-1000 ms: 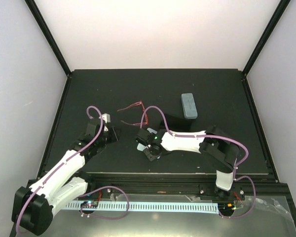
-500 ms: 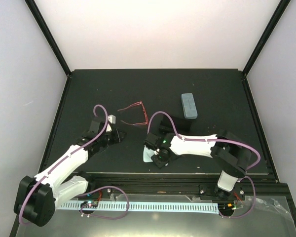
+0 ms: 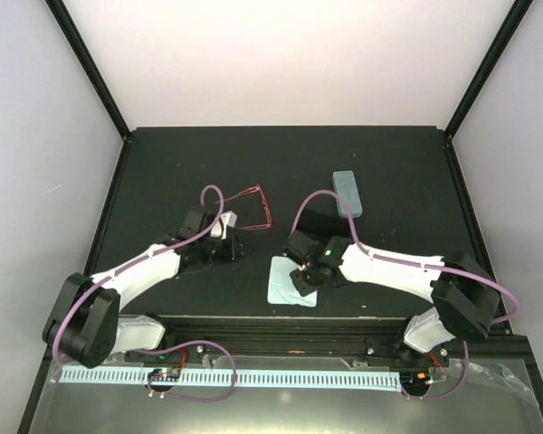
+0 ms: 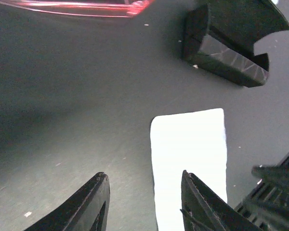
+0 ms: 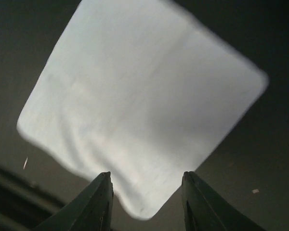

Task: Organize the sunglasses
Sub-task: Move the glasses cleaning cloth to the center of the board, then fold the glasses cleaning cloth at the center of the board.

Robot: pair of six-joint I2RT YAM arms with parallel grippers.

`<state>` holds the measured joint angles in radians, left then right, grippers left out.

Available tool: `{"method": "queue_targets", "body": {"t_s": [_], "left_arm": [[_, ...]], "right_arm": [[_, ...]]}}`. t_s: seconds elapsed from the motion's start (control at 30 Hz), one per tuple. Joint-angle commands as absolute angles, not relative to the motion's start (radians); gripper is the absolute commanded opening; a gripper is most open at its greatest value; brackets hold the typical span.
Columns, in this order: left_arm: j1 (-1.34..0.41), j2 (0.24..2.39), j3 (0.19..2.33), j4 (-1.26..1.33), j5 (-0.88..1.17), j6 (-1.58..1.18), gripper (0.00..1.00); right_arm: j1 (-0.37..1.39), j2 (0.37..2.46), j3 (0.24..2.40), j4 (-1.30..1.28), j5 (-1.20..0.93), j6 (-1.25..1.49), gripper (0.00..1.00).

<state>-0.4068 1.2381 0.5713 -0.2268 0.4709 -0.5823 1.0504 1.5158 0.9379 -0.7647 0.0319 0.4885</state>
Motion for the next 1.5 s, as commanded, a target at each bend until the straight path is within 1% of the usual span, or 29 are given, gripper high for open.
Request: {"method": "queue_targets", "body": {"t_s": [0.0,0.1,0.17,0.37,0.53,0.67,0.8,0.97,1.1,1.17,1.33,1.47], "left_arm": [[-0.463,1.339,0.654,-0.165,0.519,-0.535,0.4],[-0.506,1.43,0.712,-0.174,0.502,-0.516,0.41],[-0.533,1.482,0.754,-0.184,0.475,-0.51,0.41],[-0.576,1.589,0.807,-0.201,0.438,-0.502,0.41],[-0.602,1.671,0.84,-0.201,0.439,-0.512,0.4],[-0.622,1.707,0.862,-0.207,0.41,-0.516,0.39],[-0.634,1.739,0.884,-0.233,0.379,-0.51,0.36],[-0.65,1.75,0.887,-0.241,0.379,-0.509,0.3],[-0.66,1.766,0.888,-0.239,0.376,-0.515,0.28],[-0.665,1.77,0.89,-0.242,0.37,-0.519,0.26],[-0.671,1.748,0.885,-0.261,0.294,-0.527,0.23],[-0.671,1.742,0.884,-0.255,0.298,-0.525,0.18]], "right_arm": [[0.931,1.491,0.896,-0.665,0.143,0.607,0.41],[0.874,1.501,0.873,-0.597,0.194,0.65,0.41],[0.85,1.514,0.866,-0.554,0.181,0.647,0.41],[0.84,1.586,0.861,-0.492,0.179,0.65,0.41],[0.839,1.639,0.866,-0.482,0.205,0.662,0.35],[0.837,1.654,0.854,-0.486,0.249,0.679,0.34],[0.835,1.674,0.839,-0.467,0.231,0.678,0.33],[0.824,1.674,0.807,-0.415,0.157,0.675,0.28],[0.819,1.681,0.802,-0.403,0.144,0.669,0.26],[0.818,1.682,0.807,-0.419,0.168,0.671,0.27],[0.819,1.66,0.824,-0.462,0.249,0.669,0.32],[0.818,1.661,0.835,-0.456,0.243,0.653,0.33]]}}
